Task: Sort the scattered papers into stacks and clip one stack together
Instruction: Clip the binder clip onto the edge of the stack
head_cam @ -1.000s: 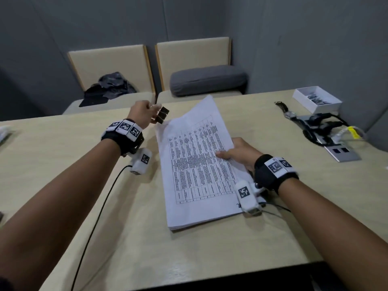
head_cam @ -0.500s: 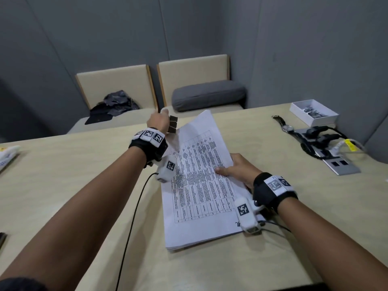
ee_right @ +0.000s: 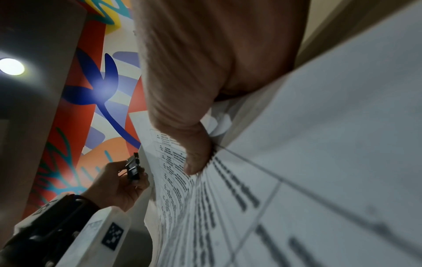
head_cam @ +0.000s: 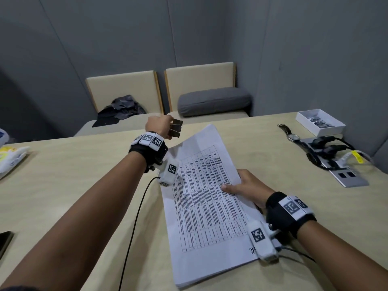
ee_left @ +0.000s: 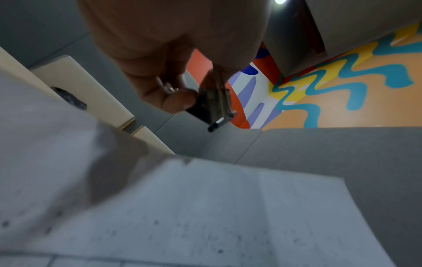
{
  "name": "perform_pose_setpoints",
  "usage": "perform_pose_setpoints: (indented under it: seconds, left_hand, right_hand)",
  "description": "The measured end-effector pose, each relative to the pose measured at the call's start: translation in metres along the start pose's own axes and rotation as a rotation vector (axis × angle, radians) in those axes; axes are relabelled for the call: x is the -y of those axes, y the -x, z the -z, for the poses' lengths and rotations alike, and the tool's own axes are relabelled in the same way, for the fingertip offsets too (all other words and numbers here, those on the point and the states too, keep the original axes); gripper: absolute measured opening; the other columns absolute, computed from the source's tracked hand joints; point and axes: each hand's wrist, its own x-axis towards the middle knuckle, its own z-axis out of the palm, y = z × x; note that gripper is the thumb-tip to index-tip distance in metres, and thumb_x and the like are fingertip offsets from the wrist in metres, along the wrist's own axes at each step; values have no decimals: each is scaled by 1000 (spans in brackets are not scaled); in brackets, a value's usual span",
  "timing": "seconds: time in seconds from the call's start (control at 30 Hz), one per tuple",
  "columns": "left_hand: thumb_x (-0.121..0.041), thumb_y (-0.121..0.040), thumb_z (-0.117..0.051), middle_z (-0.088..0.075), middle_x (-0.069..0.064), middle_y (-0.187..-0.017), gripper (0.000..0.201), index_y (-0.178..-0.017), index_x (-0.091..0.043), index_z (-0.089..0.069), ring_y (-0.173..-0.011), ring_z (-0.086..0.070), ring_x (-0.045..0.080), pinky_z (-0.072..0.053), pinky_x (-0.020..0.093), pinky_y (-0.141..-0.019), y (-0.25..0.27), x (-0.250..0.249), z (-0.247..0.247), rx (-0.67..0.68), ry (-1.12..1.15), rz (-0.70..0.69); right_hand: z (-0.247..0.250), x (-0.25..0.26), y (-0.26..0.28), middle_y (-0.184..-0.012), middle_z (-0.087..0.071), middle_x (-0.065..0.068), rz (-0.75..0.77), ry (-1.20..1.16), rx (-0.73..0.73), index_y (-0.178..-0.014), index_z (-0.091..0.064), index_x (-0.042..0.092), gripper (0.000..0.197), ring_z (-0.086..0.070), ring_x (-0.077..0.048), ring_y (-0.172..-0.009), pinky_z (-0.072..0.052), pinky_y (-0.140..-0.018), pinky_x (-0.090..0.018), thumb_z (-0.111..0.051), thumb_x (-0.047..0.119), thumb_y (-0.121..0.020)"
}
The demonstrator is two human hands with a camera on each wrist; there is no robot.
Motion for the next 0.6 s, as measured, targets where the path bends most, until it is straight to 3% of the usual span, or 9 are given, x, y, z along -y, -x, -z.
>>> perform_pose_setpoints:
  seconds: [0.13, 0.17, 0.23, 0.27, 0.33, 0.43, 0.5, 0.6]
  left_hand:
    - [-31, -86, -52, -67, 12, -80, 35, -87, 0, -66, -52, -63, 26, -41, 18, -31, 8, 5, -9, -74, -82, -12]
    - [-34, -84, -52, -68, 13, -80, 39, -87, 1, -67, -52, -64, 27, -44, 20, -32, 13, 7, -9, -87, -69, -11]
    - [-43, -77, -49, -71, 16, -84, 49, -87, 2, -68, -64, -68, 35, -59, 33, -52, 9, 8, -12, -105, -102, -32]
    - [-46, -74, -47, -71, 18, -87, 54, -89, 1, -68, -70, -69, 37, -61, 40, -62, 7, 10, -13, -117, -126, -40]
    - [-48, -72, -45, -71, 20, -91, 58, -91, 3, -67, -77, -68, 39, -61, 45, -70, 0, 14, -15, -135, -148, -45]
    - [-46, -76, -49, -71, 20, -86, 55, -86, 5, -67, -75, -68, 39, -60, 45, -70, 11, 8, -16, -135, -168, -101]
    - [-40, -83, -54, -66, 16, -72, 45, -70, 2, -63, -65, -63, 34, -58, 41, -64, 17, 4, -16, -136, -165, -166]
    - [-38, -91, -58, -44, 5, -53, 52, -50, -9, -42, -49, -40, 20, -37, 29, -53, 17, 1, -16, -130, -167, -265]
  right_hand:
    - [0, -3, 2, -114, -72, -2, -2, 23, -9, -120, -60, 14, 34, -69, -18, -106, -51, -99, -36, -71, 9, -88]
    - [0, -1, 4, -114, -72, -3, -4, 37, -3, -121, -60, 13, 35, -69, -18, -106, -51, -100, -37, -71, 9, -88]
    - [0, 0, 2, -114, -72, -4, -17, 19, -13, -123, -60, 10, 37, -69, -19, -106, -51, -100, -38, -71, 8, -88]
    - [0, 0, 1, -114, -72, -5, -22, 17, -13, -124, -60, 10, 37, -69, -20, -106, -51, -100, -39, -71, 8, -88]
    - [-1, 2, 1, -114, -71, -6, -19, 22, -7, -123, -59, 10, 36, -69, -20, -105, -52, -99, -38, -70, 7, -89]
    - [-1, 3, 3, -108, -71, -2, -22, 1, 2, -122, -59, 8, 34, -70, -11, -95, -56, -86, -24, -68, 4, -89]
    - [-1, 3, 4, -105, -71, 1, -18, -11, 4, -120, -59, 9, 32, -70, -8, -91, -55, -77, -16, -67, 2, -90]
    - [0, 1, 4, -107, -71, 1, -8, 3, 5, -115, -61, 14, 28, -69, -11, -96, -55, -83, -19, -68, 5, -90]
